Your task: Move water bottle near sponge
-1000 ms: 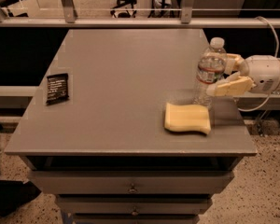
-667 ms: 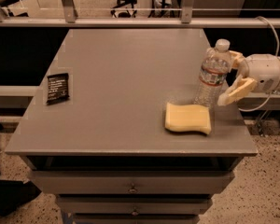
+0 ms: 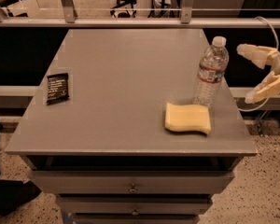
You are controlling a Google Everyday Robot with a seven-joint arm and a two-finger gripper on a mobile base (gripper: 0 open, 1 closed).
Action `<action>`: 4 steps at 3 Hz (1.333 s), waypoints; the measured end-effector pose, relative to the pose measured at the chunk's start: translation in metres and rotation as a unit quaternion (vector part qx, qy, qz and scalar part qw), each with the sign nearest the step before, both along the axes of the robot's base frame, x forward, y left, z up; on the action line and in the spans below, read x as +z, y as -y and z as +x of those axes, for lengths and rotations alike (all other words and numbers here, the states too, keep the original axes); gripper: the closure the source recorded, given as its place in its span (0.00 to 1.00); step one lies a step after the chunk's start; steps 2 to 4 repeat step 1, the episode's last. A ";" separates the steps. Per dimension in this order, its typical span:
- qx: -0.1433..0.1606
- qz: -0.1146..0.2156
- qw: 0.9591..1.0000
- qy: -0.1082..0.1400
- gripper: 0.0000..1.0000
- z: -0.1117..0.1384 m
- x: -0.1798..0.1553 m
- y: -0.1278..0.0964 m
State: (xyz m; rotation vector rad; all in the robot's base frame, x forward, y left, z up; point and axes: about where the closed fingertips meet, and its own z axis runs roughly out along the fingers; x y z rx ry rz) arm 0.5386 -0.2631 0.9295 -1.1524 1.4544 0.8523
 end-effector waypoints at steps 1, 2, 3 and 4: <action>-0.009 -0.006 1.000 0.001 0.00 0.000 0.001 0.008; -0.009 -0.006 1.000 0.001 0.00 0.000 0.001 0.008; -0.009 -0.006 1.000 0.001 0.00 0.000 0.001 0.008; -0.009 -0.006 1.000 0.001 0.00 0.000 0.001 0.008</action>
Offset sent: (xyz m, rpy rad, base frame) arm 0.0000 0.0000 0.0000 0.0000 0.0000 0.0000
